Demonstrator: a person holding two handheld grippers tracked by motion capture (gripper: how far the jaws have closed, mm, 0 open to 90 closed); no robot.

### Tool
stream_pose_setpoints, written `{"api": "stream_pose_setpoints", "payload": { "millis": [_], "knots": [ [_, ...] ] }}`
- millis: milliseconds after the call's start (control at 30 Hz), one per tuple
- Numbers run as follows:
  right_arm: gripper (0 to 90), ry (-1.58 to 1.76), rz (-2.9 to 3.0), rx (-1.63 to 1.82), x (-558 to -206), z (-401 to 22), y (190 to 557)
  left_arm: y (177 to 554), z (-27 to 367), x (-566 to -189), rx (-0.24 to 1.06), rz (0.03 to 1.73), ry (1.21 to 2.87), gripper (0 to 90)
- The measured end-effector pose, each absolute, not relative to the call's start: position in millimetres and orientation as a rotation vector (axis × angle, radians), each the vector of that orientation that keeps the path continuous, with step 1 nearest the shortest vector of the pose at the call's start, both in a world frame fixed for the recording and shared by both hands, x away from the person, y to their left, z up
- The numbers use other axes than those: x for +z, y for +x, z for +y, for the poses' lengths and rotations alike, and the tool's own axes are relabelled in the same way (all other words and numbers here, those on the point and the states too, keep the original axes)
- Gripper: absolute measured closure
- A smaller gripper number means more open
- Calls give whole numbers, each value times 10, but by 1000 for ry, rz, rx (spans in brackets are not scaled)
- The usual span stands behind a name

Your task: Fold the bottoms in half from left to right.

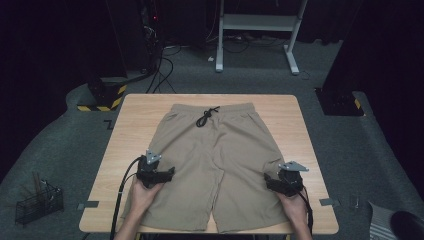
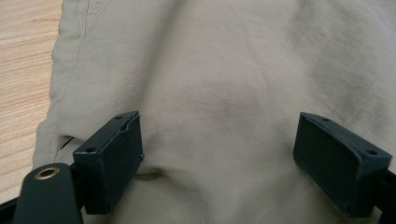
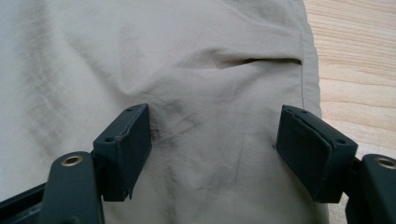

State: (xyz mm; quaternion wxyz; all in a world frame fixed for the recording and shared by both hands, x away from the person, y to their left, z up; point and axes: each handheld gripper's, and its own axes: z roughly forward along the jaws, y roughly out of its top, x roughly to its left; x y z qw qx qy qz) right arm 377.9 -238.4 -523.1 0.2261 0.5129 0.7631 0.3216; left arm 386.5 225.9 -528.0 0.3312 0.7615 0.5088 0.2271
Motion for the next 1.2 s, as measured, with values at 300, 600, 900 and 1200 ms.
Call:
{"api": "stream_pose_setpoints", "payload": {
  "millis": [300,600,900,1200],
  "knots": [
    [303,1416,2096,868,-5152,-2373,3784,3879,2248,-5162,614,1347,2059,173],
    [361,1366,2111,966,-4998,-2272,3873,4012,2173,-5017,578,1314,2019,235],
    [529,1331,2150,983,-5021,-2057,4114,4209,2061,-5133,542,1325,2032,306],
    [575,1330,2214,914,-5162,-1969,4172,4214,2036,-5195,545,1327,2051,295]
  ]
}}
